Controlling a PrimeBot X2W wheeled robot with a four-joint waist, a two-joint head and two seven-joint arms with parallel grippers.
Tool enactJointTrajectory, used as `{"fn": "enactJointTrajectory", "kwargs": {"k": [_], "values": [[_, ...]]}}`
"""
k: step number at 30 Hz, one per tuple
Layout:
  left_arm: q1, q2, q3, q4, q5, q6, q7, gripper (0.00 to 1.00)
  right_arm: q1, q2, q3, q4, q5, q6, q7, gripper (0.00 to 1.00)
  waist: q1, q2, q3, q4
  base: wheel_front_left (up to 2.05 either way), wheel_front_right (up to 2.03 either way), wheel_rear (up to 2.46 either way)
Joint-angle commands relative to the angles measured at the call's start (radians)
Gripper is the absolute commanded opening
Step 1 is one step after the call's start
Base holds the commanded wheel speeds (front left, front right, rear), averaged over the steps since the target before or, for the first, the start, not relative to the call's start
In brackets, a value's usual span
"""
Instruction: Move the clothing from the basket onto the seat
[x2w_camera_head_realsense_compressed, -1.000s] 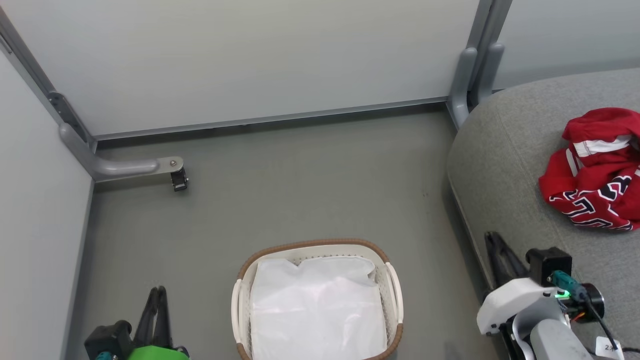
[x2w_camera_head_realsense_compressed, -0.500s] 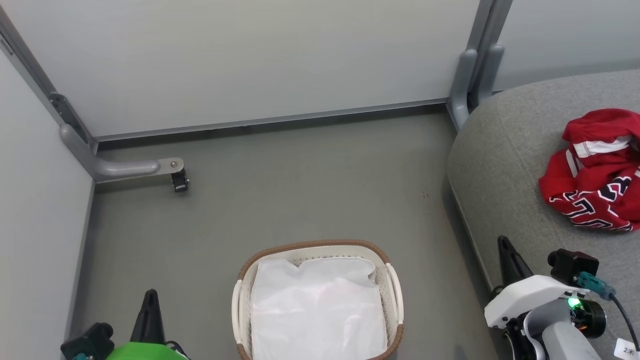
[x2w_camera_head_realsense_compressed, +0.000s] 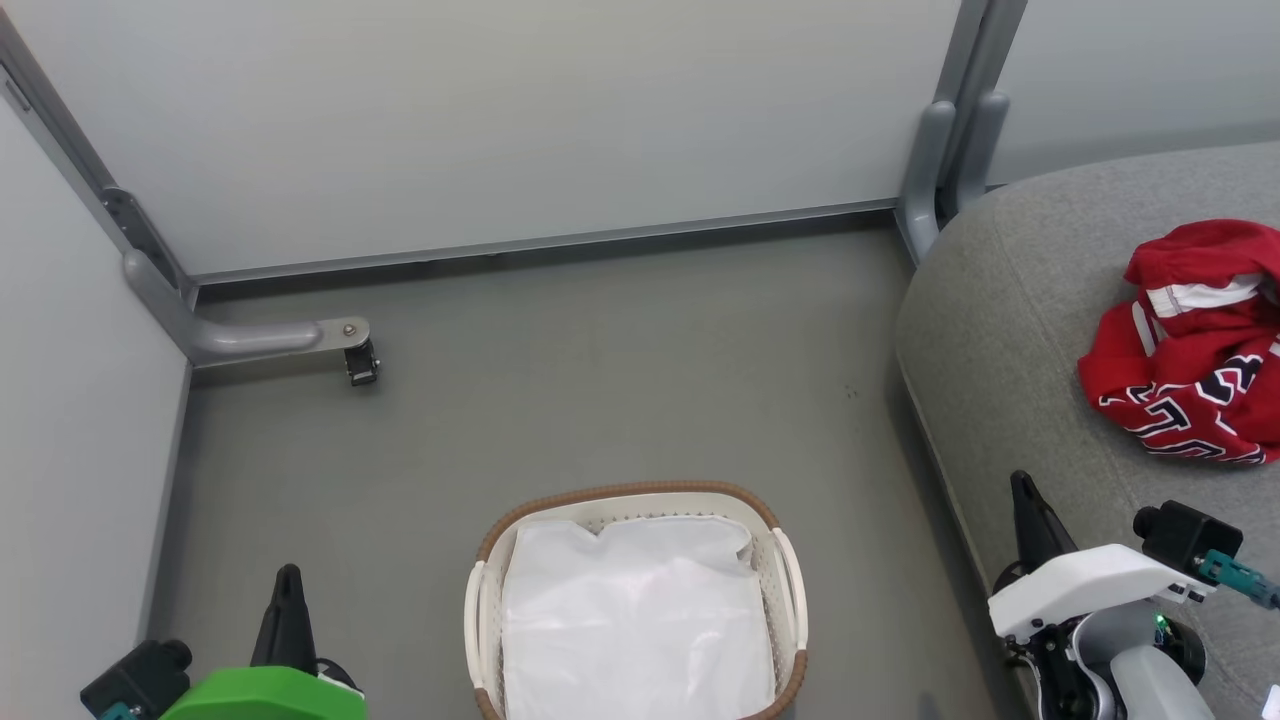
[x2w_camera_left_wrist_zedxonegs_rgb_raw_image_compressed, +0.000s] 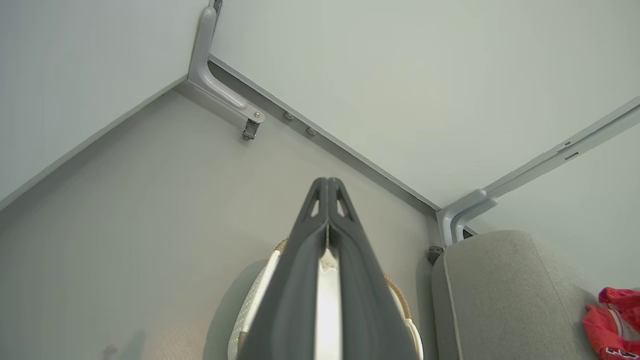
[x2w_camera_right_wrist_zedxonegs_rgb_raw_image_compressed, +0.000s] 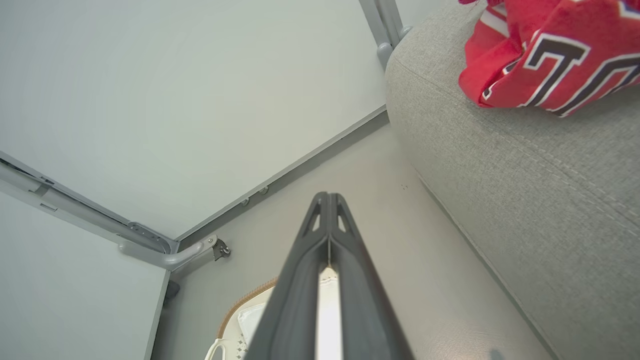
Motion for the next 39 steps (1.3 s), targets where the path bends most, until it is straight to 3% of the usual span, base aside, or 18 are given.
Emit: {"fn": "enactJointTrajectory", "kwargs": {"k": [1,39], "values": [[-0.031,0.005,0.005,-0.019,-0.041,-0.003,0.008,0.00,-0.004,-0.006,-0.006,-0.024,0.042,0.000,0.009,0.00,0.0000,0.0000,0.000,0.000,0.00,0.00,0.00],[-0.073,0.008,0.035,-0.068,-0.472,-0.007,0.129,0.00,0.034,-0.009,-0.041,-0.121,0.514,-0.001,0.129,0.00,0.0000,0.0000,-0.010,0.004,0.00,0.00,0.00]]}}
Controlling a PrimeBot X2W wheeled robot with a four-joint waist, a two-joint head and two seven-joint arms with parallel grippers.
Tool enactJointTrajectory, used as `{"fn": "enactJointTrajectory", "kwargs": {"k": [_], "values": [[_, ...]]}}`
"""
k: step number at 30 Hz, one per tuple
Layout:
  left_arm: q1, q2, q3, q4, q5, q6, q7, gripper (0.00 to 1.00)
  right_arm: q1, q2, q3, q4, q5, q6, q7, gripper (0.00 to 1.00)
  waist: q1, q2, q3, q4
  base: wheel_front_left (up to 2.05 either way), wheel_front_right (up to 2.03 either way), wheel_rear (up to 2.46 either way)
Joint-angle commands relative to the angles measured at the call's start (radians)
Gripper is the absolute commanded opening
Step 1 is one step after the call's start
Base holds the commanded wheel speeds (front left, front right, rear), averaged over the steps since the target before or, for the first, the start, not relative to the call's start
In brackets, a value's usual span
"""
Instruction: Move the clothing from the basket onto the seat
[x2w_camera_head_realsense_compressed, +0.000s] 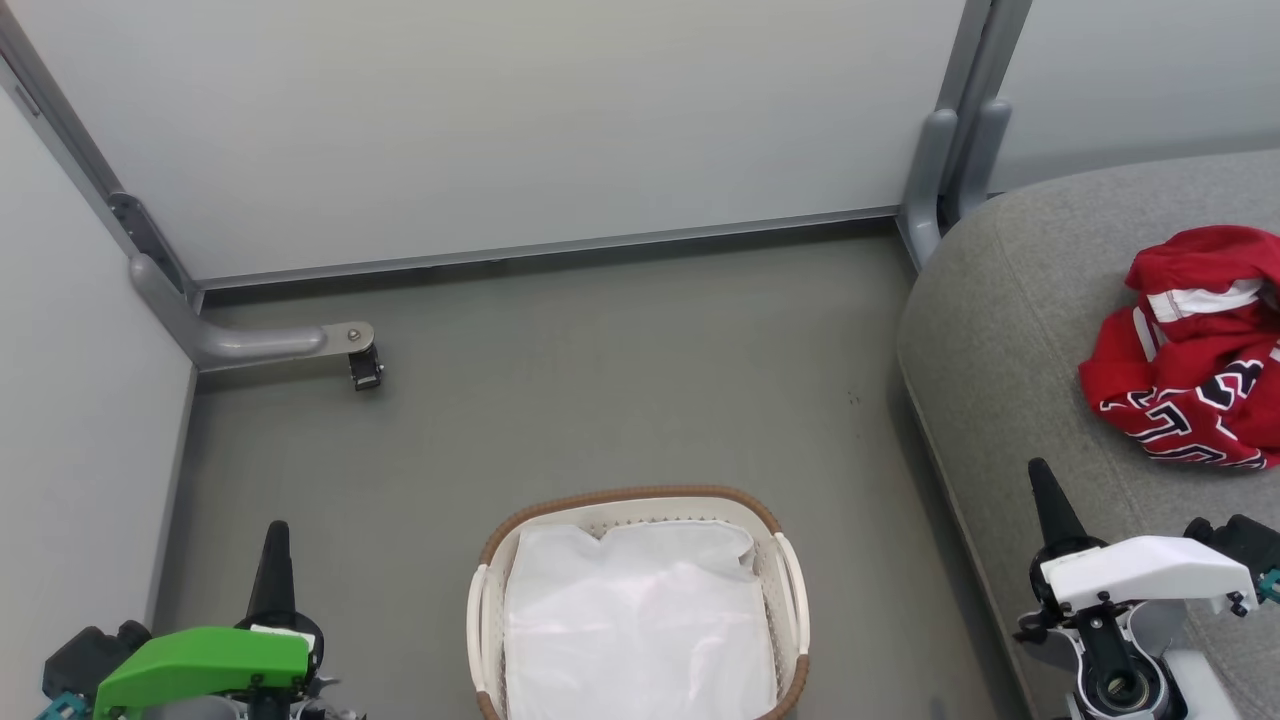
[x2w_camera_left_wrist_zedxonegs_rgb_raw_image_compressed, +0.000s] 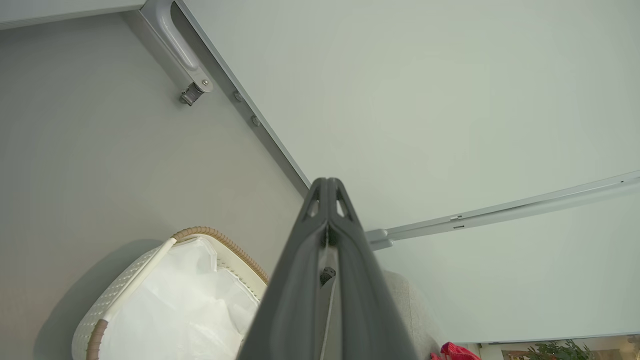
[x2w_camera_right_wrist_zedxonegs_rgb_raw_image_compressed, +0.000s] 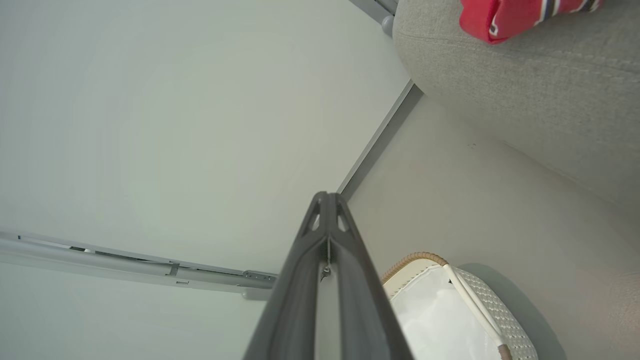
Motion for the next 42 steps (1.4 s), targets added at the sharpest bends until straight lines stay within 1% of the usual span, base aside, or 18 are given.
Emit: {"fn": "enactJointTrajectory", "kwargs": {"k": [1,21,42], "values": [[-0.025,0.007,0.004,-0.010,-0.024,-0.006,0.008,0.00,0.009,-0.006,-0.004,-0.016,0.028,0.000,0.007,0.00,0.0000,0.0000,0.000,0.000,0.00,0.00,0.00],[-0.041,0.008,0.016,-0.031,-0.199,-0.008,0.055,0.00,0.023,-0.007,-0.019,-0.054,0.217,-0.001,0.055,0.00,0.0000,0.0000,-0.005,0.002,0.00,0.00,0.00],[-0.055,0.009,0.027,-0.048,-0.350,-0.008,0.099,0.00,0.037,-0.008,-0.031,-0.087,0.381,-0.001,0.097,0.00,0.0000,0.0000,-0.011,0.005,0.00,0.00,0.00]]}}
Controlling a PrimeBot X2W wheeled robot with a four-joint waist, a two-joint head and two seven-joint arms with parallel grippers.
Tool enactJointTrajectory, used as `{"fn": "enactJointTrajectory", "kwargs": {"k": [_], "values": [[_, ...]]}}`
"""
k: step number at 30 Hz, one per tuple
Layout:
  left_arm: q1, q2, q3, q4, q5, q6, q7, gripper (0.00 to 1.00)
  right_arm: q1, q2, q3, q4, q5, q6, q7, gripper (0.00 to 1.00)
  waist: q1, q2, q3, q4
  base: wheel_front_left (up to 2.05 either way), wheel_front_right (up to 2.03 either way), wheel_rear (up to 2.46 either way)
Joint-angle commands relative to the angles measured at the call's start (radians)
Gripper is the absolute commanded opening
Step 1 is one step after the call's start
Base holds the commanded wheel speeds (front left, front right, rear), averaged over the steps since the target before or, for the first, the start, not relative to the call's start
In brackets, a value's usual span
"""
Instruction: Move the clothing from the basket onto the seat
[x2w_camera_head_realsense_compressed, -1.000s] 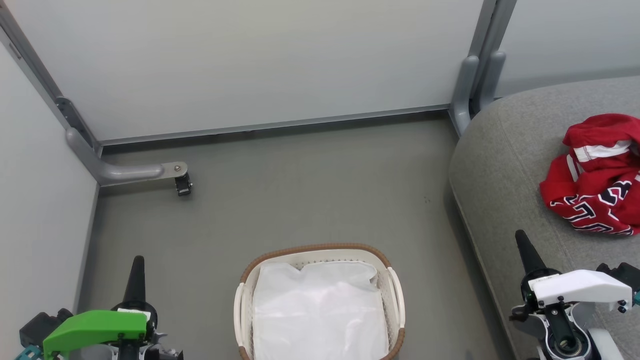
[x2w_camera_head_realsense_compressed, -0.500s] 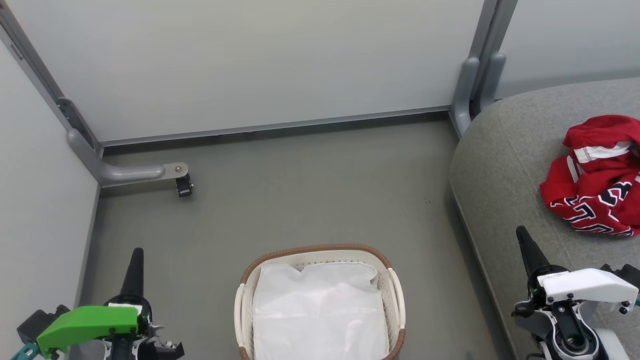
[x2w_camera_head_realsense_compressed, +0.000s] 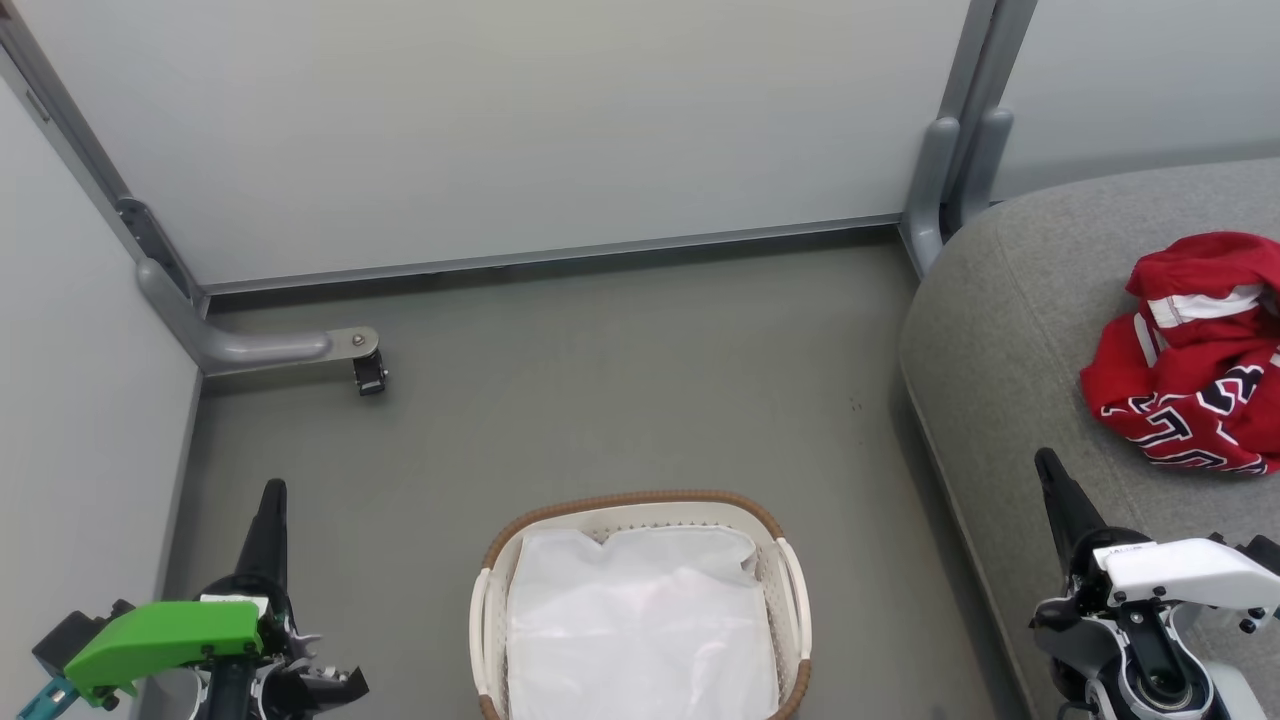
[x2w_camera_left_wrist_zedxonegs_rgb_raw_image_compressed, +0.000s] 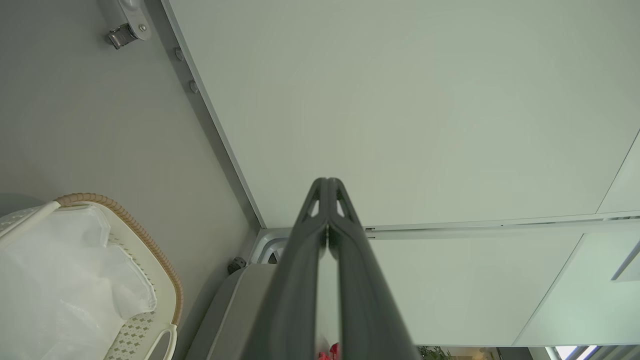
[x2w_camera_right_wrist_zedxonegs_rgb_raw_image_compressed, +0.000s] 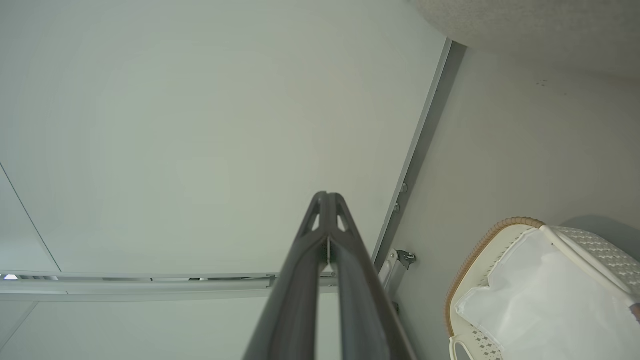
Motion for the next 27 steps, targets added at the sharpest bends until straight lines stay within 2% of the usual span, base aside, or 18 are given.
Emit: {"fn": "enactJointTrajectory", "kwargs": {"k": [1,16,27], "values": [[-0.017,0.007,0.007,-0.008,-0.021,-0.004,0.006,0.00,0.010,-0.006,-0.004,-0.009,0.022,0.000,0.007,0.00,0.0000,-0.0001,0.000,0.000,0.00,0.00,0.00],[-0.027,0.008,0.012,-0.018,-0.116,-0.005,0.032,0.00,0.019,-0.007,-0.012,-0.030,0.125,0.000,0.032,0.00,0.0000,-0.0001,-0.004,0.002,0.00,0.00,0.00],[-0.024,0.008,0.012,-0.017,-0.113,-0.005,0.032,0.00,0.019,-0.007,-0.011,-0.028,0.123,0.000,0.032,0.00,0.0000,-0.0001,-0.004,0.002,0.00,0.00,0.00]]}}
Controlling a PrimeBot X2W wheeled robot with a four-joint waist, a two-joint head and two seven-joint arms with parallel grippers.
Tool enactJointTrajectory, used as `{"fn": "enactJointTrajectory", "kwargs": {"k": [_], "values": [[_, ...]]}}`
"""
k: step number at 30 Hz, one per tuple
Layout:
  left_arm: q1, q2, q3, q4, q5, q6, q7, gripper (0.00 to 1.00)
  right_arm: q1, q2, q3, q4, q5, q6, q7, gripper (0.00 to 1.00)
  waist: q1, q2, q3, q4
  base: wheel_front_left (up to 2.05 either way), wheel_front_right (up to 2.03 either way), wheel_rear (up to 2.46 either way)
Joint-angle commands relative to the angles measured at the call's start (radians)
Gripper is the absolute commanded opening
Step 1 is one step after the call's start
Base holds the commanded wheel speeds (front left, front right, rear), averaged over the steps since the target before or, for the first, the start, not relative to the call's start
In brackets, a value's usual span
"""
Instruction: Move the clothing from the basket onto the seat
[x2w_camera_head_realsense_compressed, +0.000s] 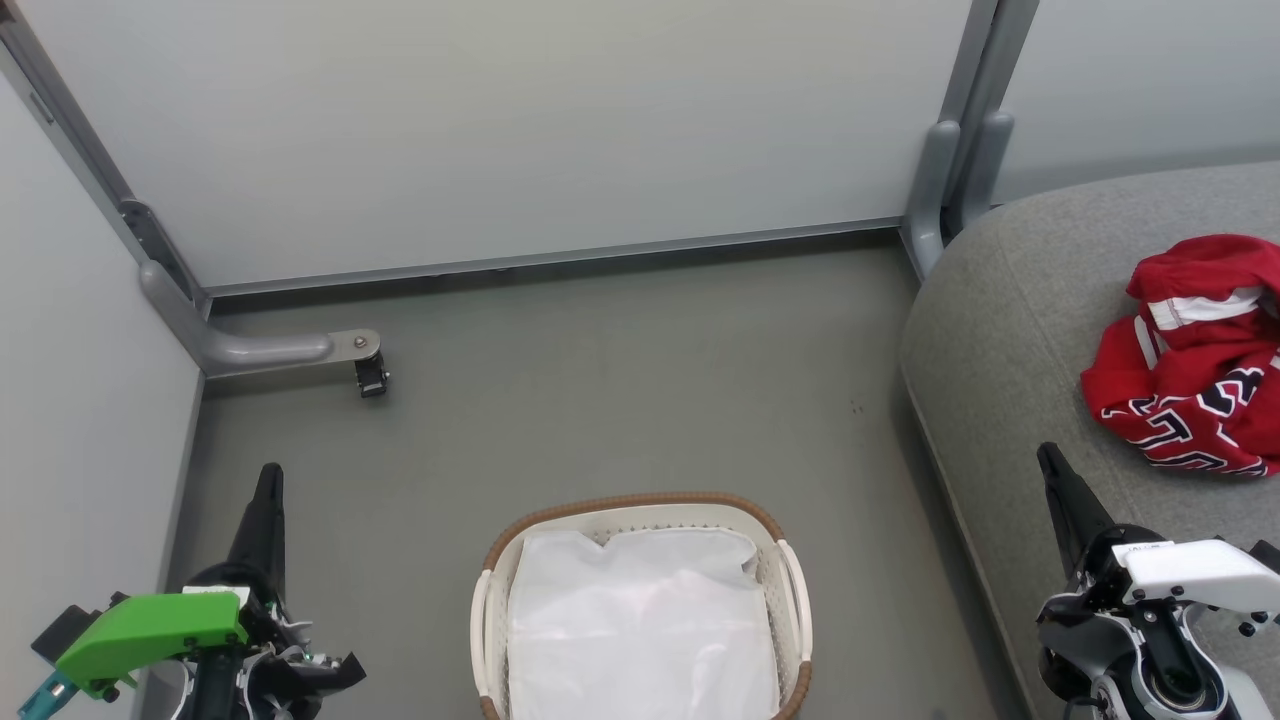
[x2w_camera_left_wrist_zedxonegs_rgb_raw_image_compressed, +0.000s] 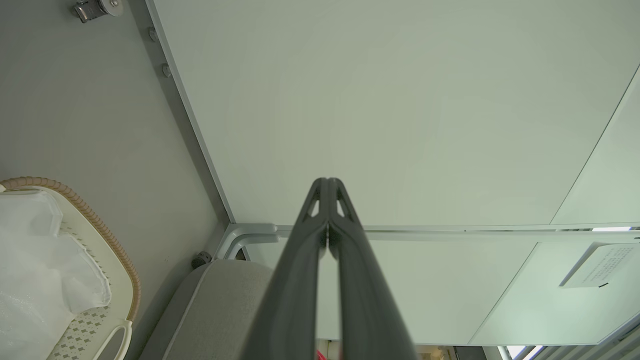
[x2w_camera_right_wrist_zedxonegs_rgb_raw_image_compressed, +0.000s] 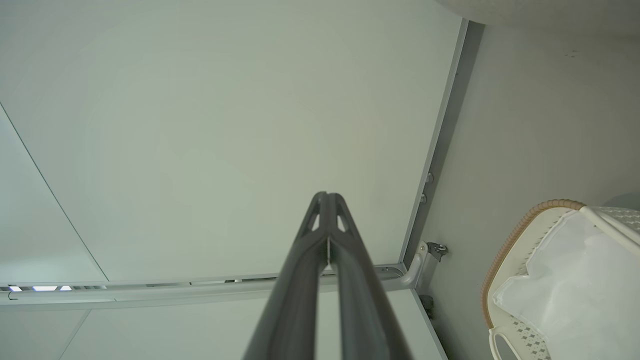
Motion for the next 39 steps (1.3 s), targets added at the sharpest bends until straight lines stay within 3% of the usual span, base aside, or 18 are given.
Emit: {"fn": "enactJointTrajectory", "kwargs": {"k": [1,39], "values": [[-0.010,0.007,0.003,-0.002,-0.004,-0.004,0.004,0.00,0.011,-0.006,-0.002,-0.003,0.004,0.000,0.002,0.00,0.0000,-0.0001,0.000,0.000,0.00,0.00,0.00],[-0.010,0.007,0.002,-0.002,-0.004,-0.004,0.003,0.00,0.011,-0.006,-0.002,-0.003,0.004,0.000,0.002,0.00,0.0000,-0.0001,0.000,0.000,0.00,0.00,0.00]]}}
